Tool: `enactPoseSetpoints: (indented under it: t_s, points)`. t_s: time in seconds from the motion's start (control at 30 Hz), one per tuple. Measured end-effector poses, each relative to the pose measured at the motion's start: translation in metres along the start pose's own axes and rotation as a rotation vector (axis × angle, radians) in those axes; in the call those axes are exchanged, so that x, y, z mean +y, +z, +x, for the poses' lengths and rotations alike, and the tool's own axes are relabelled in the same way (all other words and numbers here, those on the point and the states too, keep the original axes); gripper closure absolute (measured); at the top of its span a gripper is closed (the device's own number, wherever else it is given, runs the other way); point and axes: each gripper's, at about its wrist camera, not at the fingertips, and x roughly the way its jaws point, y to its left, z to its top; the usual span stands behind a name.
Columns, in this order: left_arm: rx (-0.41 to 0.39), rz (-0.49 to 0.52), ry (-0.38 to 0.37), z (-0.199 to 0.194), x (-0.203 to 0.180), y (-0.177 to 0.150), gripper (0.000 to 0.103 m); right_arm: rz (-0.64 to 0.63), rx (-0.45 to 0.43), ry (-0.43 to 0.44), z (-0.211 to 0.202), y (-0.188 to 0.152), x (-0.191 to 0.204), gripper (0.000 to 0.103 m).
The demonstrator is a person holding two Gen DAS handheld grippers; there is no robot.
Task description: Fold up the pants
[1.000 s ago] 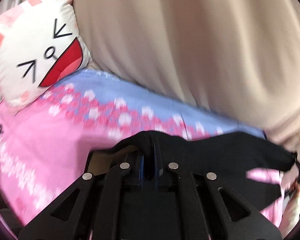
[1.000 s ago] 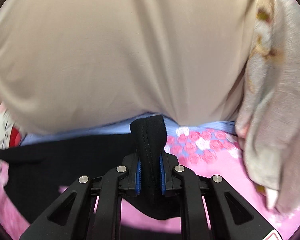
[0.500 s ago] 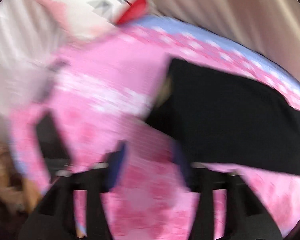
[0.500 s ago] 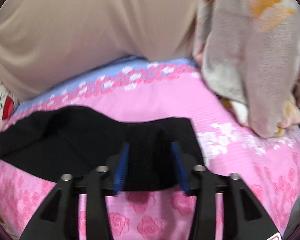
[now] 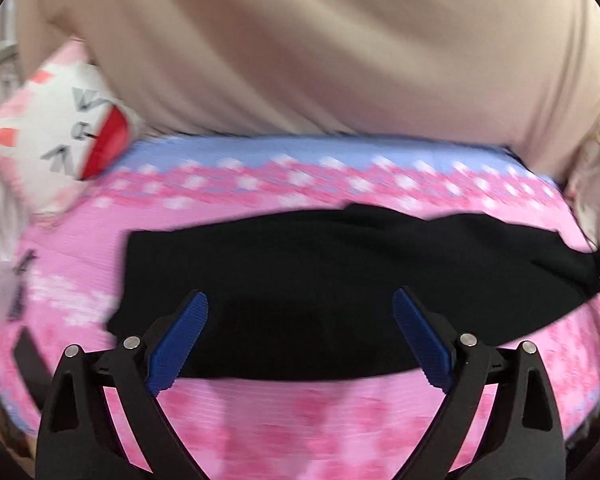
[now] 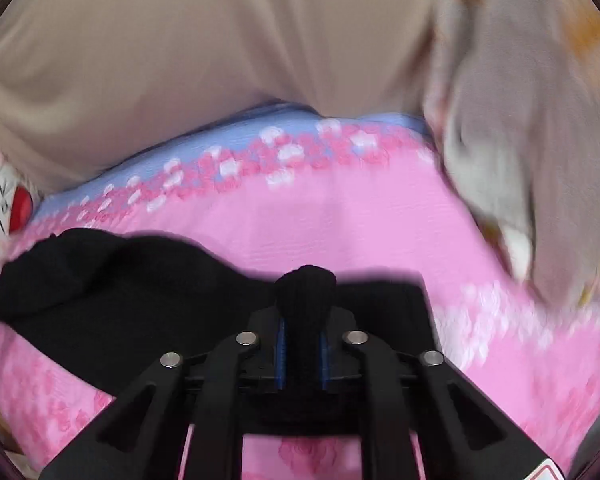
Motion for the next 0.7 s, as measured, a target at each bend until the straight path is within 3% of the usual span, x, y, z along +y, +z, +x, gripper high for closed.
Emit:
enactPoseSetpoints:
  t_s: [0.07, 0.13, 0.17, 0.2, 0.23, 0.3, 0.37, 0.5, 0.57, 0.63, 0.7]
  points:
    - [0.016, 0.013, -0.035, 0.006, -0.015, -0.006, 0.011, -0.164, -0.169, -0.024, -0.045, 0.015, 0.022, 0.09]
    - [0.028, 0.029, -0.038, 0.011, -0.023, -0.016, 0.011, -0.321, -0.258, -0.126, -0.076, 0.014, 0.033, 0.077]
    - [0.034, 0.039, -0.036, 0.012, -0.028, -0.023, 0.011, -0.384, -0.261, -0.157, -0.081, 0.002, 0.029, 0.064]
    - [0.042, 0.048, -0.031, 0.014, -0.03, -0.029, 0.011, -0.399, -0.225, -0.187, -0.078, -0.013, 0.019, 0.045]
    - [0.05, 0.054, -0.03, 0.018, -0.029, -0.034, 0.011, -0.392, -0.172, -0.211, -0.072, -0.024, 0.008, 0.04]
    - [0.07, 0.062, -0.013, 0.026, -0.027, -0.042, 0.011, -0.315, 0.004, -0.312, -0.053, -0.061, -0.03, 0.041]
    - [0.102, 0.067, 0.018, 0.038, -0.028, -0.044, 0.011, -0.209, 0.063, -0.327, -0.055, -0.082, -0.054, 0.041]
    - [0.114, 0.076, -0.009, 0.048, -0.046, -0.037, 0.011, 0.096, -0.045, -0.133, -0.099, -0.091, -0.079, 0.039]
    - [0.105, 0.081, -0.032, 0.05, -0.06, -0.031, 0.011, 0.213, -0.043, -0.018, -0.097, -0.078, -0.082, 0.039]
    - [0.097, 0.077, -0.064, 0.05, -0.073, -0.028, 0.011, 0.214, 0.001, 0.045, -0.078, -0.069, -0.074, 0.039]
    - [0.093, 0.068, -0.087, 0.048, -0.081, -0.027, 0.011, 0.145, 0.069, 0.036, -0.052, -0.064, -0.055, 0.04]
